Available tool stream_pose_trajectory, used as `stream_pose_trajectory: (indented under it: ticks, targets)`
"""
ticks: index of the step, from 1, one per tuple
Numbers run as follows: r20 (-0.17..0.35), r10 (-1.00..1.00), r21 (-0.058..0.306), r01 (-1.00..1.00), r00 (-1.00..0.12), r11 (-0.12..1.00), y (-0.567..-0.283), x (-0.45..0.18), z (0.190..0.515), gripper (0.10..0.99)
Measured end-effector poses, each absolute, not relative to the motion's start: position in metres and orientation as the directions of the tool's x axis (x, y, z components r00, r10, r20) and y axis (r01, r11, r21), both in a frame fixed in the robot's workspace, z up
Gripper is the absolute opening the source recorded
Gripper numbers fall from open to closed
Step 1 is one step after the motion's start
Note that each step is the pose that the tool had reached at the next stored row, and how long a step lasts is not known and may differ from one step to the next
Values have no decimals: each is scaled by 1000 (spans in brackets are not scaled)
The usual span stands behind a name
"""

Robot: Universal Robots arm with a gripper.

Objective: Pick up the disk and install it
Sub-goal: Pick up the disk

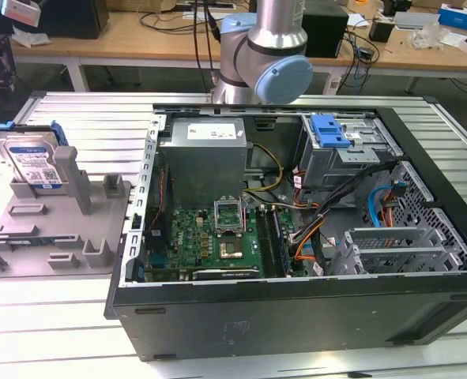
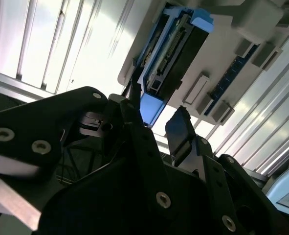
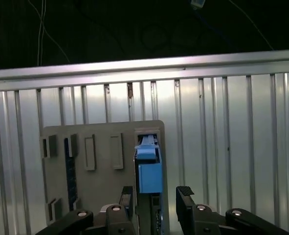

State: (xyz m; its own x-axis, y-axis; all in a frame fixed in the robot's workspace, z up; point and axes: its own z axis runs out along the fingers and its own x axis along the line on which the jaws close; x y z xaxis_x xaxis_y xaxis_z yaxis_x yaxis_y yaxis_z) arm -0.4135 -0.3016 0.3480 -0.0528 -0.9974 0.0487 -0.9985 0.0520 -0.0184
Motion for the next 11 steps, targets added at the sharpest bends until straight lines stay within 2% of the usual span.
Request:
stream_pose_trajectory:
  ticks: [5, 11]
  targets:
    - [50, -998, 1, -999, -38, 38, -303, -417, 345, 482]
    - [49, -998, 2, -999, -36, 36, -304, -417, 344, 482]
